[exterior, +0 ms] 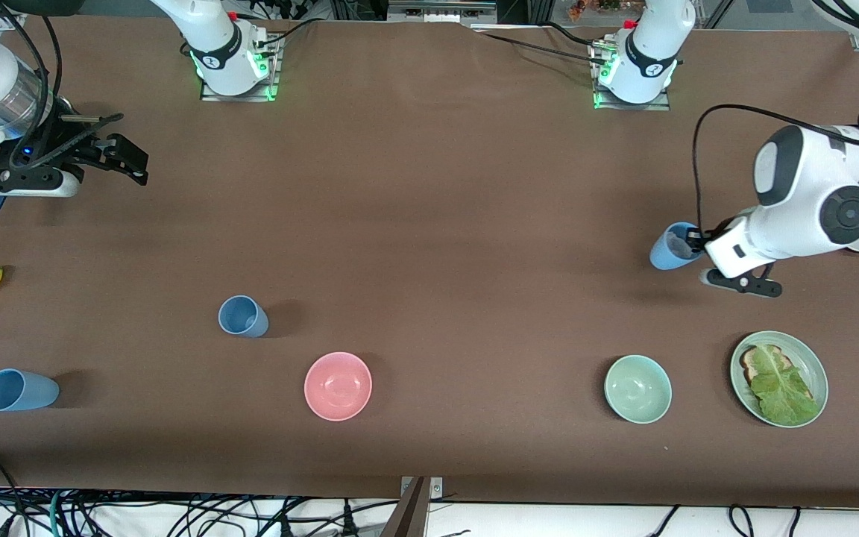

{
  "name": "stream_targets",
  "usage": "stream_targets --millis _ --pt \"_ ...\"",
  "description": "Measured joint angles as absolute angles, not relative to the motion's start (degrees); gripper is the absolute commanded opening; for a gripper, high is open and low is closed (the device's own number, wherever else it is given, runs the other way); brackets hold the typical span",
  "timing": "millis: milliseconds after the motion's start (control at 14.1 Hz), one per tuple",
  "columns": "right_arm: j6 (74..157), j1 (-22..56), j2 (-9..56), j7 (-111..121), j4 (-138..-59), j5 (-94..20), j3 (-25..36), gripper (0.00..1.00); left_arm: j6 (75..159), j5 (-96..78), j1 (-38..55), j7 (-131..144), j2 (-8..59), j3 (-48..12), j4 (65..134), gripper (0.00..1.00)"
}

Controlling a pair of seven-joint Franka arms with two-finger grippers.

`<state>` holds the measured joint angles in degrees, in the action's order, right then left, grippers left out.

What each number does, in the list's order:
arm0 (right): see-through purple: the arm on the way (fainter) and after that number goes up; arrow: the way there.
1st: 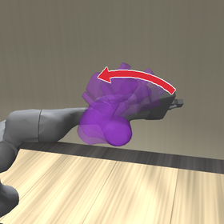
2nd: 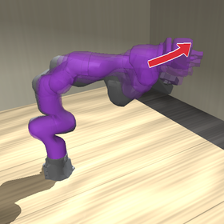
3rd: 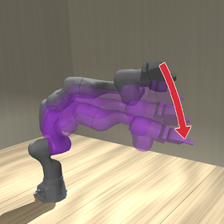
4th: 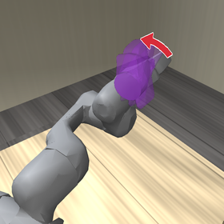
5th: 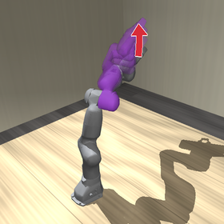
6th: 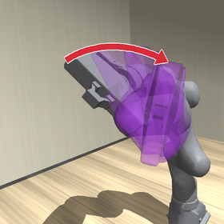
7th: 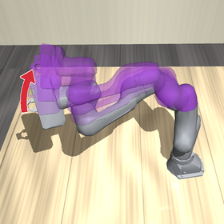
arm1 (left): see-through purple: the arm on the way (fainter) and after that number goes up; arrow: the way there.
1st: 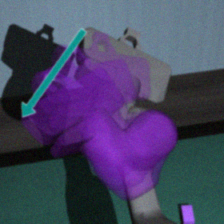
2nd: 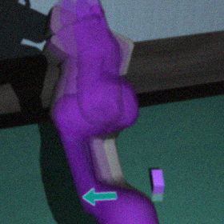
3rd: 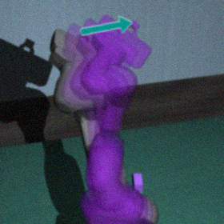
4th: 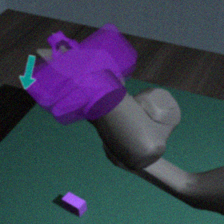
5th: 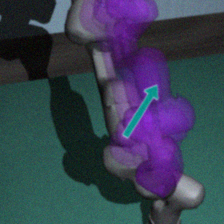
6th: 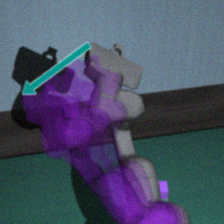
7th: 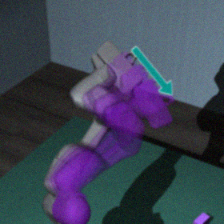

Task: Stack blue cups with both arms
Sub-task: 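Carry the cup to mid-table with the left gripper while the right gripper reaches out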

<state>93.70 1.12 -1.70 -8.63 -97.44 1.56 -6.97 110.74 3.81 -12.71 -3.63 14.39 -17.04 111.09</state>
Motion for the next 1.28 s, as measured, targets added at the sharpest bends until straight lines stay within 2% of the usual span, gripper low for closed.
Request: stream_targets --millis 355,709,851,993,1277 --pt "93.88 1.13 -0.2 -8.63 -97.43 1.55 -6.97 1.0 110.26 -0.53 -9.97 16.98 15.69 -29.67 108.46 0.0" --pt "94.35 1.15 0.63 -8.62 -97.41 1.55 -6.97 1.0 110.64 -0.64 4.92 38.07 24.83 -30.48 98.74 0.0" --pt "95.14 1.15 1.47 -8.61 -97.41 1.56 -6.97 1.0 113.44 -0.45 9.33 41.97 29.52 -30.25 95.73 0.0" --pt "95.95 1.15 2.33 -8.59 -97.41 1.56 -6.96 1.0 117.51 0.73 10.87 43.03 33.05 -29.82 94.9 0.0" --pt "97.09 1.15 3.53 -8.21 -97.36 1.56 -6.97 1.0 119.11 5.77 12.48 47.01 37.56 -29.72 94.3 0.0"
